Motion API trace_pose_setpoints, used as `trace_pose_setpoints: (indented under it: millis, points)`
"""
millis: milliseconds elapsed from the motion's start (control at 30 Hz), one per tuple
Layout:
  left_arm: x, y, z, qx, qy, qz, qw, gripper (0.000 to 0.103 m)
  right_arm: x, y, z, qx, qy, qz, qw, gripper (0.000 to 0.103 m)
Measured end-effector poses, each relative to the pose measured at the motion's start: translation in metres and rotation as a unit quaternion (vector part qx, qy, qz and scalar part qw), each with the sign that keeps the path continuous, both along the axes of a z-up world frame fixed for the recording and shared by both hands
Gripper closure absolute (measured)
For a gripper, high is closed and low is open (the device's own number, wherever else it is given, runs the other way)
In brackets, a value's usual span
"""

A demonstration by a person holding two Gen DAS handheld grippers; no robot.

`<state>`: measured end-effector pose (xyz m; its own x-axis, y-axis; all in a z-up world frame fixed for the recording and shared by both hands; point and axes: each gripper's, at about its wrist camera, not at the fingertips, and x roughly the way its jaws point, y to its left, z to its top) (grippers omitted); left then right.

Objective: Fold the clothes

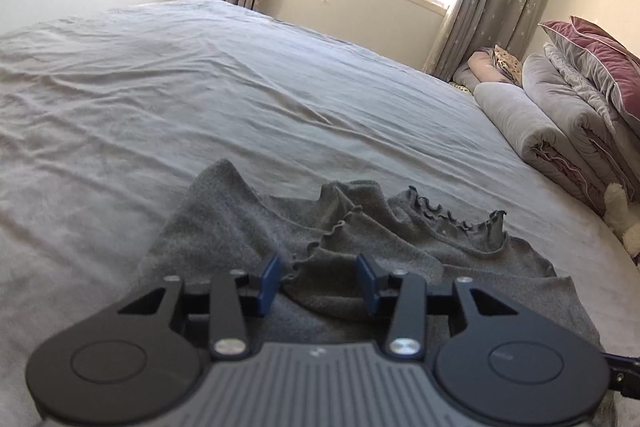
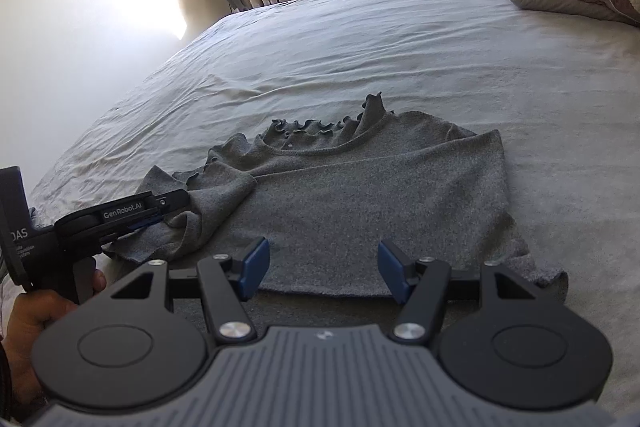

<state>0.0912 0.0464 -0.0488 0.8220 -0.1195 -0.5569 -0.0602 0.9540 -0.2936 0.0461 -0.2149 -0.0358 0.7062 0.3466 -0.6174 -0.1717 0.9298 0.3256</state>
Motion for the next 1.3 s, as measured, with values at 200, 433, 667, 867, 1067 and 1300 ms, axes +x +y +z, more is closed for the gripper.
trace_pose_setpoints:
  millis: [200,433,667,867,1067,1300]
  points:
    - [-0.011,-0.008,0.010,-0.016,-0.046,-0.051,0.9975,0.092,0.001,-0.004,-0.001,0.042,0.002,0.005,0.999,0.039]
    - [-0.018,-0.039,0.010,-0.065,-0.032,-0.257,0.9638,0.092,0.009,-0.019,-0.014,0.179,0.027,-0.005,0.983,0.039]
    - [-0.039,-0.051,0.013,-0.045,-0.024,-0.340,0.9392,0.059,0.019,-0.037,-0.037,0.265,0.064,-0.053,0.961,0.039]
    - [-0.037,-0.011,0.025,0.005,-0.022,-0.251,0.9678,0.054,0.017,-0.014,-0.035,0.203,0.045,-0.045,0.977,0.040]
    - [-0.027,0.043,0.037,0.005,-0.026,-0.136,0.9903,0.054,0.010,0.031,-0.027,0.050,-0.001,-0.033,0.998,0.065]
    - [-0.021,0.086,0.044,-0.021,-0.035,-0.054,0.9977,0.055,0.003,0.045,-0.001,-0.021,-0.061,-0.028,0.998,0.096]
